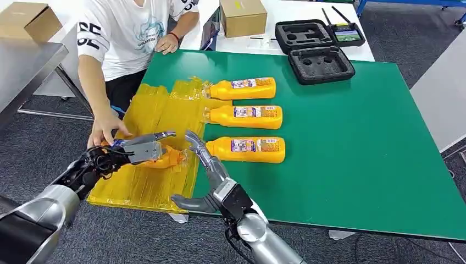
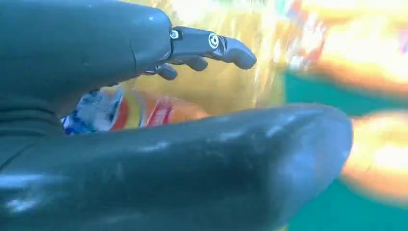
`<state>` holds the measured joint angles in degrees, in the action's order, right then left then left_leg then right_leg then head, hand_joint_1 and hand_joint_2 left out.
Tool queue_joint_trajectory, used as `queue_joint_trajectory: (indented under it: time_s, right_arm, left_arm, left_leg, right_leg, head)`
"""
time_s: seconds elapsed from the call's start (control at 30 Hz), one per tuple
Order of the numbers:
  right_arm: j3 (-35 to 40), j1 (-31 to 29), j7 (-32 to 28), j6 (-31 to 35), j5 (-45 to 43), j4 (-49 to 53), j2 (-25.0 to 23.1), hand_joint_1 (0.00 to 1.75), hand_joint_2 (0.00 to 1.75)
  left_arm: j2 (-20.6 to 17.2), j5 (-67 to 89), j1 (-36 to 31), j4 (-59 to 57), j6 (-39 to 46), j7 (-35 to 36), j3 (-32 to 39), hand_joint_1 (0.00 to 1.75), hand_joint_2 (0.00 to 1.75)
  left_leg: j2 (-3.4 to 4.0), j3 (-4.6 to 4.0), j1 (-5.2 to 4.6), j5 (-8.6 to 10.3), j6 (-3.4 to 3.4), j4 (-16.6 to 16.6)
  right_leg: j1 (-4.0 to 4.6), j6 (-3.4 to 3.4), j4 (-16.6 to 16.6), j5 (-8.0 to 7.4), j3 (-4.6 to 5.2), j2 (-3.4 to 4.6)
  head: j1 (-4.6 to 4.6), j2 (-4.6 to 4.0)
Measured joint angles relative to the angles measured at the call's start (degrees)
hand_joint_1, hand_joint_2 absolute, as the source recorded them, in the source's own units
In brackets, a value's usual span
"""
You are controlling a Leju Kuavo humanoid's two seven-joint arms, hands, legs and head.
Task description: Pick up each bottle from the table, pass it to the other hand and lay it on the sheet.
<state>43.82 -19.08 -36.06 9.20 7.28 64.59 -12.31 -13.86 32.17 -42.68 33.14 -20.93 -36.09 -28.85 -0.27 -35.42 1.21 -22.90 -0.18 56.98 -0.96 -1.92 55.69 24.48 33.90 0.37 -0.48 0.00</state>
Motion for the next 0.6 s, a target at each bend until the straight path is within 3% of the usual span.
queue_joint_trajectory:
  time_s: [0.07, 0.23, 0.3, 0.4, 0.43, 0.6]
  right_arm:
    - [0.00, 0.31, 0.39, 0.00, 0.66, 0.00, 0.00, 0.00, 1.75]
    - [0.00, 0.35, 0.83, 1.46, 3.14, 0.04, -0.15, 0.00, 1.75]
    - [0.00, -0.05, 2.83, 4.72, 7.14, 0.39, 0.00, 0.00, 1.75]
    - [-0.70, -1.92, 12.73, 12.77, 24.26, 2.06, 2.58, 0.00, 1.75]
    - [-1.82, -2.70, 16.00, 12.68, 30.11, 2.64, 4.05, 0.00, 1.75]
    - [-7.95, -5.79, 24.25, 9.71, 44.53, 1.58, 8.50, 0.00, 1.75]
  left_arm:
    - [0.90, -1.63, 0.87, 0.92, 10.42, 1.12, 2.10, 0.00, 0.00]
    - [4.90, 3.75, 2.91, 4.02, 51.76, 1.18, 7.62, 0.00, 0.00]
    - [5.81, -0.41, 4.24, 5.44, 56.85, 0.12, 10.54, 0.00, 0.00]
    - [6.67, -15.73, 9.04, 10.43, 57.52, -3.22, 17.49, 0.00, 0.00]
    - [6.67, -20.09, 11.32, 13.23, 57.45, -3.61, 20.09, 0.00, 1.75]
    - [6.56, -24.38, 19.97, 24.14, 56.73, -4.04, 26.62, 0.00, 1.75]
  left_leg:
    - [0.00, -0.02, 0.00, 0.00, 0.00, 0.01]
    - [-0.02, -0.07, -0.01, -0.01, 0.00, 0.01]
    - [0.06, -0.06, -0.02, -0.02, -0.01, 0.00]
    - [0.16, -0.02, -0.01, -0.03, -0.02, 0.00]
    - [0.16, -0.01, -0.01, -0.03, -0.02, 0.01]
    - [0.04, -0.08, -0.01, -0.02, -0.01, 0.01]
  right_leg:
    - [0.00, 0.00, 0.00, 0.00, 0.03, 0.00]
    - [-0.01, 0.00, 0.00, 0.00, 0.01, -0.01]
    - [-0.01, 0.00, 0.00, 0.00, 0.02, 0.02]
    - [-0.01, 0.00, -0.01, 0.00, 0.05, 0.15]
    - [-0.01, 0.00, -0.02, 0.00, 0.06, 0.16]
    - [-0.01, -0.01, -0.02, 0.01, 0.06, 0.01]
  head:
    - [-0.02, 0.00]
    - [0.02, 0.00]
    - [-0.02, 0.00]
    - [0.00, 0.00]
    - [-0.02, 0.00]
    - [-0.02, 0.00]
